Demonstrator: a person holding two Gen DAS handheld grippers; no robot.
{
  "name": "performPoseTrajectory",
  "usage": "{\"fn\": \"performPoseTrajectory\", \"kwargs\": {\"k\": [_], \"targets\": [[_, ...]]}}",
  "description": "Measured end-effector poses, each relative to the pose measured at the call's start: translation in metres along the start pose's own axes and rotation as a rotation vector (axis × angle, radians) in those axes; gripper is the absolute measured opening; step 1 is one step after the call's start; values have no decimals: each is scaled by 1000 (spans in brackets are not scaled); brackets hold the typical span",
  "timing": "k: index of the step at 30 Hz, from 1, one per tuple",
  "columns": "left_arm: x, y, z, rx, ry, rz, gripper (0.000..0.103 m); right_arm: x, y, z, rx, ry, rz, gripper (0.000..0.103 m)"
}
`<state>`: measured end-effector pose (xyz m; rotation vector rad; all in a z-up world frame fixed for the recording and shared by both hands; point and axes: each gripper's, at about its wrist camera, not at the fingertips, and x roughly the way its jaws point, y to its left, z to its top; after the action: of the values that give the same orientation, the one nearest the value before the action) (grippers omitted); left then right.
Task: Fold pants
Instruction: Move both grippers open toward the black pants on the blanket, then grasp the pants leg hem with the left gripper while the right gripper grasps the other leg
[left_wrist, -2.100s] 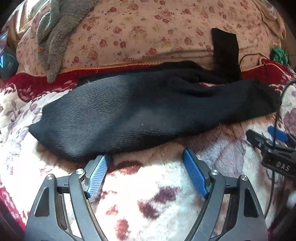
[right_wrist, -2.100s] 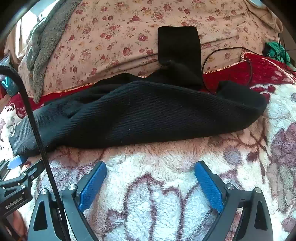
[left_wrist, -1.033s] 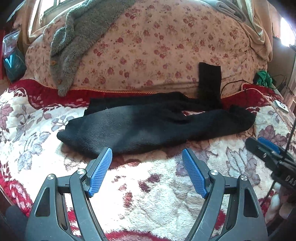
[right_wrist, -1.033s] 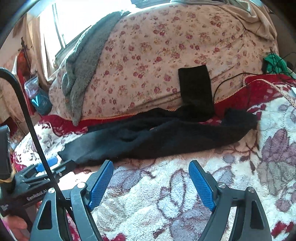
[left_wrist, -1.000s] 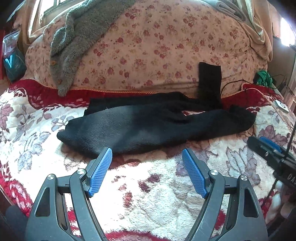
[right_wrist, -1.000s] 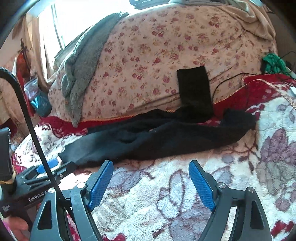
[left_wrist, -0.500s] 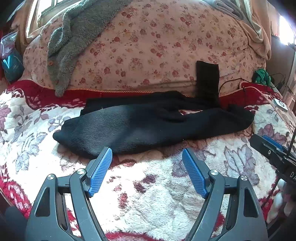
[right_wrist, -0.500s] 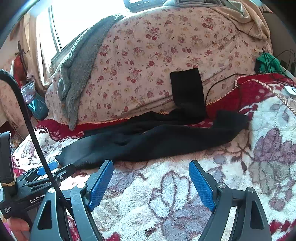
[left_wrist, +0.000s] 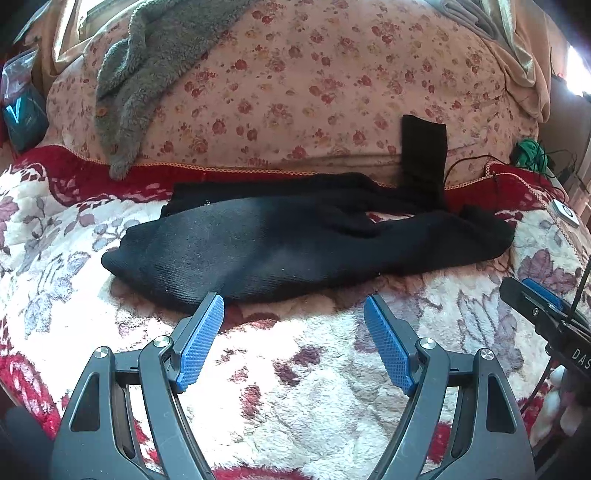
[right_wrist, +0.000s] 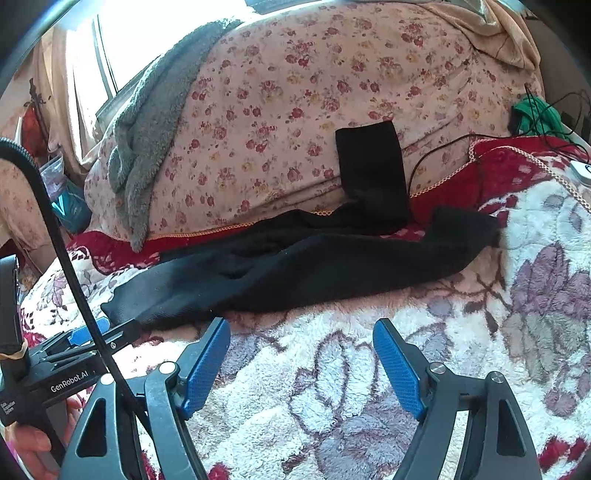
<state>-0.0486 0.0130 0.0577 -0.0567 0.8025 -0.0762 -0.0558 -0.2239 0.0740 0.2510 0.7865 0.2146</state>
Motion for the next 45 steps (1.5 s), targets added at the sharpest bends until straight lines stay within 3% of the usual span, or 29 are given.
{"fn": "performPoseTrajectory", "kwargs": {"k": [5, 9, 16, 25, 33, 35, 37, 39, 43, 44, 45], "targets": [[3, 18, -3, -26, 17, -19, 80, 7, -6, -2, 21, 32, 10, 79], [10, 47, -11, -98, 54, -46, 80, 12, -16, -4, 51, 43, 19, 79], [22, 81, -7, -240, 50, -56, 80, 26, -27, -8, 88, 70, 20, 79], [53, 104, 7, -378, 63, -50, 80, 41, -37, -11, 106, 95, 14, 79], [73, 102, 29, -421, 68, -70, 80, 60, -54, -2, 160, 111, 25, 78], [74, 99, 34, -401, 53, -82, 69, 64, -67, 4, 205, 115, 44, 78], [74, 93, 40, -355, 47, -81, 35, 67, -77, 8, 239, 118, 56, 78], [74, 90, 48, -324, 49, -93, 18, 70, -89, 13, 273, 115, 64, 78], [70, 96, 63, -326, 26, -135, 11, 82, -107, 23, 336, 115, 97, 78], [67, 98, 67, -329, 14, -142, 11, 86, -111, 26, 343, 107, 106, 74], [64, 98, 70, -329, 6, -147, 11, 89, -113, 29, 345, 100, 108, 58]]}}
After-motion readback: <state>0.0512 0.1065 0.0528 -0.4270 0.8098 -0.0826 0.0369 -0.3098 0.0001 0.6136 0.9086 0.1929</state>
